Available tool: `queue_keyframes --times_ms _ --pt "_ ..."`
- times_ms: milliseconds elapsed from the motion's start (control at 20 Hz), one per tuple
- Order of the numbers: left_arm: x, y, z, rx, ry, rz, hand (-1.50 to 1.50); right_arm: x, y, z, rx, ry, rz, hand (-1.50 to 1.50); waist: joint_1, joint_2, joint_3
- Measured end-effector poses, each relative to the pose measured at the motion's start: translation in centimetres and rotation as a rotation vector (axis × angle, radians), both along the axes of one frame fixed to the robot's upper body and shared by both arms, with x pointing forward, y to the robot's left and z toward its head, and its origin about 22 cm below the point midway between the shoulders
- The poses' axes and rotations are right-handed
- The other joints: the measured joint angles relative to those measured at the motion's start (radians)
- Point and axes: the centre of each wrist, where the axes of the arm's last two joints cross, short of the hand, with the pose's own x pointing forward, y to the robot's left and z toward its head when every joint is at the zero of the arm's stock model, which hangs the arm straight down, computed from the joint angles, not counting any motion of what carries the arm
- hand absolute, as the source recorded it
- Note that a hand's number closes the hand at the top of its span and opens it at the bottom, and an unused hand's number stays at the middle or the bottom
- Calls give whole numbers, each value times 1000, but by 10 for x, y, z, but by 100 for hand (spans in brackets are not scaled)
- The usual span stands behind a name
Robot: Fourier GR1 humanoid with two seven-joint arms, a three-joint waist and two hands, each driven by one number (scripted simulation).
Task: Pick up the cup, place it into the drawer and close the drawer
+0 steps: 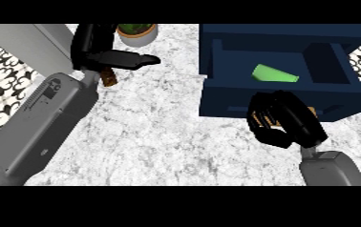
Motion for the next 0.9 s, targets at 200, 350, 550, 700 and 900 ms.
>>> queue_keyframes --times_ms 200,350,550,700,900 --pt "-11 23 -7 -3 8 10 -150 20 8 -31 -123 -17 -1 150 -1 3 0" --pt "-24 41 -19 -8 11 15 -150 41 17 -46 -171 -19 -4 150 -2 4 1" --pt "-37 63 -22 -13 14 22 -150 72 22 -60 -191 -9 -14 150 -3 6 0" --pt "-44 75 -27 -16 11 19 -150 95 20 -61 -190 -14 -18 150 0 5 -2" --pt "-51 89 -31 -10 5 22 -150 119 18 -58 -193 11 -26 150 6 7 -3"
